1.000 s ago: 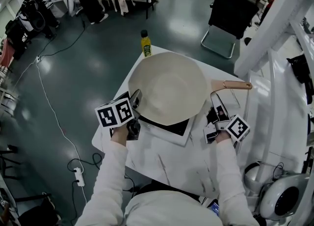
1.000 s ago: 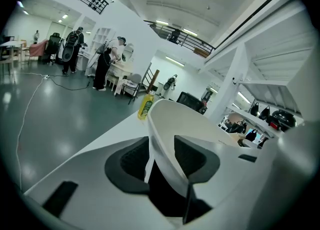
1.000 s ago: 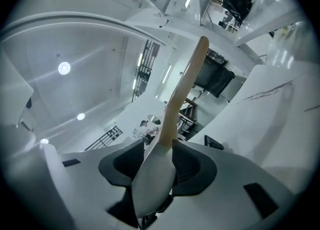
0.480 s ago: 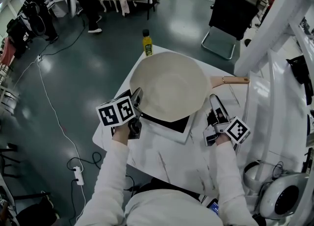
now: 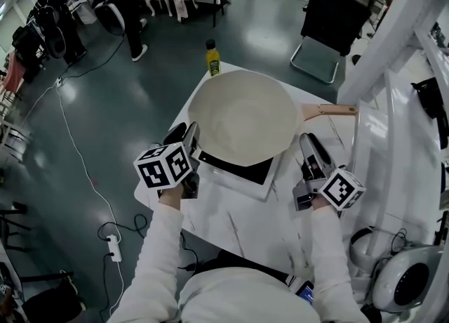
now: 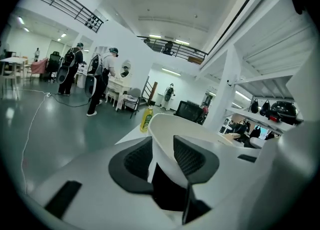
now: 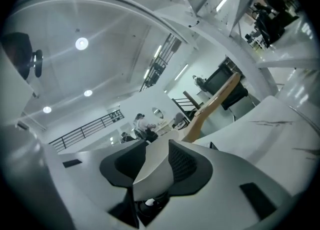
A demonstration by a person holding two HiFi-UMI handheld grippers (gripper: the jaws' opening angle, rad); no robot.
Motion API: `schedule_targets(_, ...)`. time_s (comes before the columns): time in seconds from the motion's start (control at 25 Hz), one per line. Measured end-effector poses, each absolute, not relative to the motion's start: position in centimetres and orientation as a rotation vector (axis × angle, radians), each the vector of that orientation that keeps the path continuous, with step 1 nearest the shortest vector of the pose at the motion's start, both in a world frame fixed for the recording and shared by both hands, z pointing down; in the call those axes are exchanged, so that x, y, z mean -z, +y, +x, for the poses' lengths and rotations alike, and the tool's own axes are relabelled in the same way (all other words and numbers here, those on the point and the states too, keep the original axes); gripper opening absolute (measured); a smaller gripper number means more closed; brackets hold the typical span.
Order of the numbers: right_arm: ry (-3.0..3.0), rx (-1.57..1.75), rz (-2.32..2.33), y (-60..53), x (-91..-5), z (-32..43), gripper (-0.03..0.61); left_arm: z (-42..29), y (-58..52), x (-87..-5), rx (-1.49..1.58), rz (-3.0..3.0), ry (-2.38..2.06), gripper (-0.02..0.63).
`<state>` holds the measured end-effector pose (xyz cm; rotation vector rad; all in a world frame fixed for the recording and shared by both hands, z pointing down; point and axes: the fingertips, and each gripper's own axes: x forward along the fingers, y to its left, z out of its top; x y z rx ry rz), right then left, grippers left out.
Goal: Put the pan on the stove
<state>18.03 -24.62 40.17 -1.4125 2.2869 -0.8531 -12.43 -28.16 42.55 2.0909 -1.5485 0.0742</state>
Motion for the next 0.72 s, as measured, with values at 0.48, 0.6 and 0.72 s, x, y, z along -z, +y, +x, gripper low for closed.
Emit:
schedule_targets(0.48, 2.386, 0.738, -1.425, -23.5, -37.7, 15.5, 0.140, -11.0, -27.6, -42.8, -0.271, 2.169, -1.543, 0.143)
schedule_targets(0.6, 2.388, 0.731, -1.418, -23.3, -37.4, 15.3, 0.135, -10.9, -27.4, -43.1, -0.295, 2.146, -1.528, 0.144)
schedule_targets(0.72, 2.395, 0.722, -1.414, -23.2, -37.2, 15.1, 0.135, -10.7, -26.8, -43.6, -0.311, 2.131, -1.516, 0.144)
